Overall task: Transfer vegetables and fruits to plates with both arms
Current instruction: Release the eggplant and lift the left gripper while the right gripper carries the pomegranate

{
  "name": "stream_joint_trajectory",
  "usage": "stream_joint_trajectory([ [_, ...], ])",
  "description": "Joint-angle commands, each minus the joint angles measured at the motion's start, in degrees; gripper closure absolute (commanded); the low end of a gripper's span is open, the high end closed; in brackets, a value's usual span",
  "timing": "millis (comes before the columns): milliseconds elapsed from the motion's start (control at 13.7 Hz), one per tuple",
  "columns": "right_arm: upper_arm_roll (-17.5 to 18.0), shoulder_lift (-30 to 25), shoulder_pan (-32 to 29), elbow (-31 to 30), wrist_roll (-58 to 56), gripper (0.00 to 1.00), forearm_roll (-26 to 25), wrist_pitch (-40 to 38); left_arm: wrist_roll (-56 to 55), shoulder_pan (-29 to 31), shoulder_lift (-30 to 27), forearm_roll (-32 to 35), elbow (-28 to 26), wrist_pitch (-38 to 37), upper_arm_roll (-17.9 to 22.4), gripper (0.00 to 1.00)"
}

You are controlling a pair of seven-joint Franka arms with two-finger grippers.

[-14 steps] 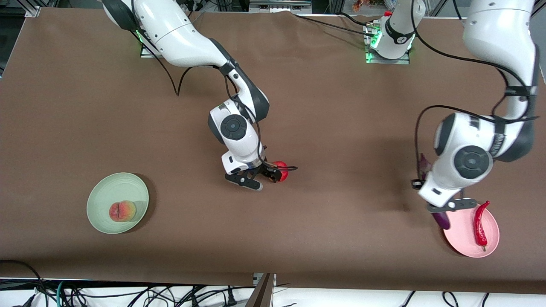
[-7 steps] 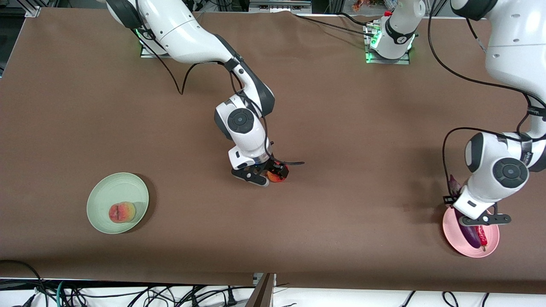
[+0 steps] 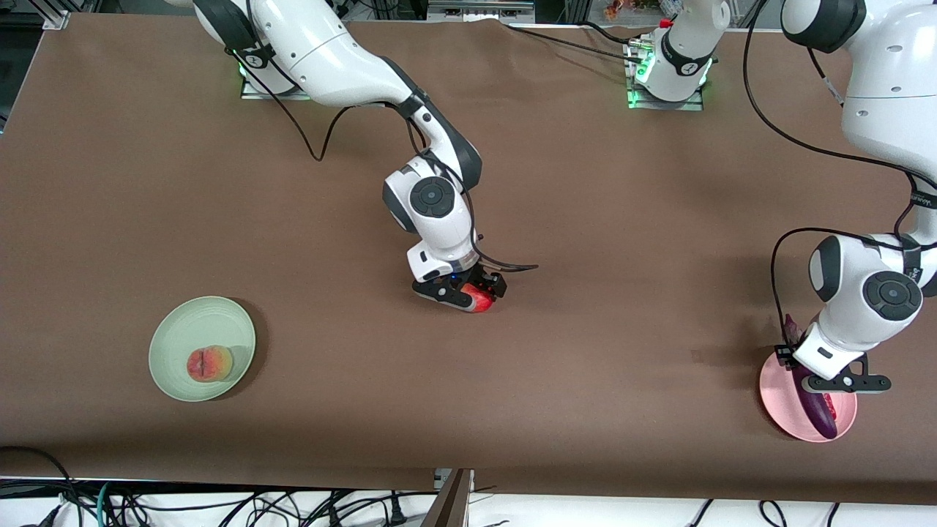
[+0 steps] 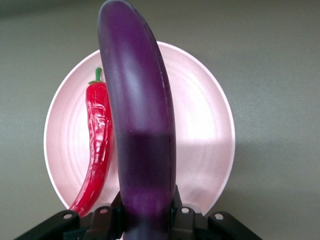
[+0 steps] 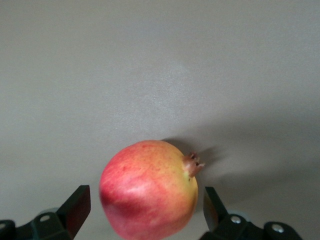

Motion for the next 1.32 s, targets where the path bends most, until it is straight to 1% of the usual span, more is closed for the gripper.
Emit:
stream_joint_trajectory([
  [0,-1.0,0.9,0.8,0.1,1.6,0.0,-2.0,1.6,1.8,1.2,2.1,0.8,2.4,1.0,-0.6,0.73],
  [73,-1.0,1.2,1.1,0.2,1.6,0.0,-2.2,1.9,1.8,1.2,2.2,0.8,2.4,1.0,-0.6,0.7],
  [146,-1.0,1.3,1.2,0.2,1.6,0.02,-2.2,2.0,1.8,1.2,2.4,0.8,2.4,1.0,-0.6,0.45],
  [220,-1.0,1.3,1.2,0.2,1.6,0.2,-2.2,2.0,1.8,1.2,2.4,0.7,2.5,1.1,-0.6,0.0],
  [293,-1.0,1.3,1.2,0.2,1.5,0.39,-2.2,2.0,1.8,1.2,2.2,0.7,2.5,1.1,-0.6,0.0],
  [366,-1.0,1.3,1.2,0.2,1.5,0.53,-2.2,2.0,1.8,1.2,2.2,0.7,2.5,1.1,-0.6,0.0],
  [512,-1.1,1.3,1.0,0.2,1.2,0.74,-2.2,2.0,1.8,1.2,1.7,0.7,2.6,1.1,-0.7,0.0],
  [585,-2.1,0.9,1.1,0.2,0.5,0.78,-2.2,1.8,1.8,1.2,1.4,0.6,2.6,1.0,-0.7,0.0],
  [659,-3.0,0.2,1.1,0.2,0.0,0.78,-2.2,1.1,1.7,1.2,0.7,0.7,2.7,0.9,-1.1,0.0],
  [732,-3.2,-1.3,0.5,0.2,-0.6,0.78,-2.2,-1.3,1.7,1.2,-0.3,0.8,2.7,0.6,-1.4,0.0],
  [805,-3.8,-2.9,-0.2,0.2,-3.9,0.78,-2.1,-4.8,1.8,1.2,-1.9,0.6,2.6,-0.5,-1.7,0.0],
  [878,-3.8,-5.1,-2.3,0.2,-9.5,0.78,-1.4,-9.3,2.4,1.2,-4.0,0.6,2.5,-2.9,-3.6,0.0],
  [1024,-3.4,-8.2,-7.9,0.0,-20.0,0.78,-0.5,-17.0,2.5,0.9,-8.4,0.5,2.8,-13.2,-6.5,0.0],
  [1098,-3.7,-9.3,-10.1,-0.2,-24.8,0.78,-0.2,-20.3,2.5,0.8,-9.9,0.3,3.2,-16.1,-7.8,0.0],
  [1171,-4.0,-9.5,-12.8,-0.2,-29.8,0.78,-0.1,-23.2,2.4,0.8,-11.2,-1.3,3.8,-19.2,-9.6,0.0],
  [1244,-4.1,-9.9,-15.9,-0.2,-34.5,0.78,-0.1,-24.9,2.3,0.8,-12.8,-4.1,4.4,-24.1,-11.0,0.0],
])
